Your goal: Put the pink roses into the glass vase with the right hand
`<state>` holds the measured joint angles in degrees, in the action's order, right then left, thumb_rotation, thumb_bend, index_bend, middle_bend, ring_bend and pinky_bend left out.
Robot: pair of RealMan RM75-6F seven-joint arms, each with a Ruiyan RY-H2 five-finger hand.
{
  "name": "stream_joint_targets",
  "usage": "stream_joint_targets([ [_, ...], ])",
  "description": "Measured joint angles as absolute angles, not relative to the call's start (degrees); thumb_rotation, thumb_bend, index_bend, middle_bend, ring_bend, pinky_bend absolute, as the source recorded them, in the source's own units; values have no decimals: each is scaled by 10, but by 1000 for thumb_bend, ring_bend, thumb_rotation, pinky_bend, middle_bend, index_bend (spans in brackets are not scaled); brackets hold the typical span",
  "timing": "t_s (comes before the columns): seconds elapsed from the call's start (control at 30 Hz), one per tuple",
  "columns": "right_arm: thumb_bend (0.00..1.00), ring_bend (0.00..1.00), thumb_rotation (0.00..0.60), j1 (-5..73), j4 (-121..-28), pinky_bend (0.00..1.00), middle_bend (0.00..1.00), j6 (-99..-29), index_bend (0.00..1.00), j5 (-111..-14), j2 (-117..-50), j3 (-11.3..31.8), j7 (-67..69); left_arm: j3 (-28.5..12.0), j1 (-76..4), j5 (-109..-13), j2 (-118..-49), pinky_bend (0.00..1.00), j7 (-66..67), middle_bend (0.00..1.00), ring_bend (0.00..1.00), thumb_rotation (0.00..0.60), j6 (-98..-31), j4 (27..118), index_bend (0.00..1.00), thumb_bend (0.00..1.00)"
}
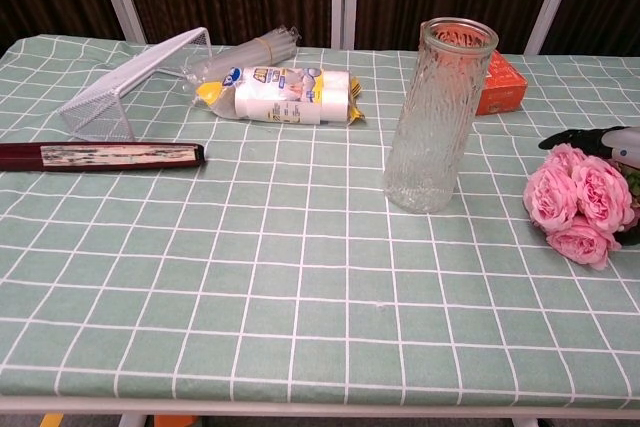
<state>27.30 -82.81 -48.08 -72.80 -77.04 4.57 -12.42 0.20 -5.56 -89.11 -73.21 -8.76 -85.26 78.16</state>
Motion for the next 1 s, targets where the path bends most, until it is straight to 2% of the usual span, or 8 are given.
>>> stream_joint_targets([
  [0.13, 215, 10, 600, 276, -823, 10, 83, -485, 29, -713, -779, 45, -146, 2, -55, -890, -732, 137, -90, 68, 48, 600, -852, 779, 152, 3],
  [0.3, 242, 92, 600, 278, -817, 101, 176, -499, 221, -694, -788, 44, -176, 2, -54, -890, -732, 136, -92, 68, 48, 600, -853, 779, 158, 3],
  [0.4, 256, 195, 600, 277, -814, 185, 262, -511, 366, -691, -790, 43, -181, 2, -54, -888, -732, 136, -93, 68, 48, 600, -851, 778, 159, 3],
  [0.6, 276, 261, 600, 276, -810, 261, 349, -512, 525, -680, -784, 41, -177, 2, -55, -888, -732, 137, -92, 68, 48, 600, -849, 779, 159, 3],
  [0.83, 288, 286, 600, 269, -816, 303, 374, -534, 560, -698, -768, 43, -139, 1, -56, -890, -730, 137, -84, 68, 48, 600, -850, 786, 159, 3],
  [1.0, 289, 286, 600, 264, -860, 304, 374, -570, 560, -719, -718, 63, -102, 1, -57, -891, -728, 137, -79, 67, 48, 600, -849, 791, 159, 4],
])
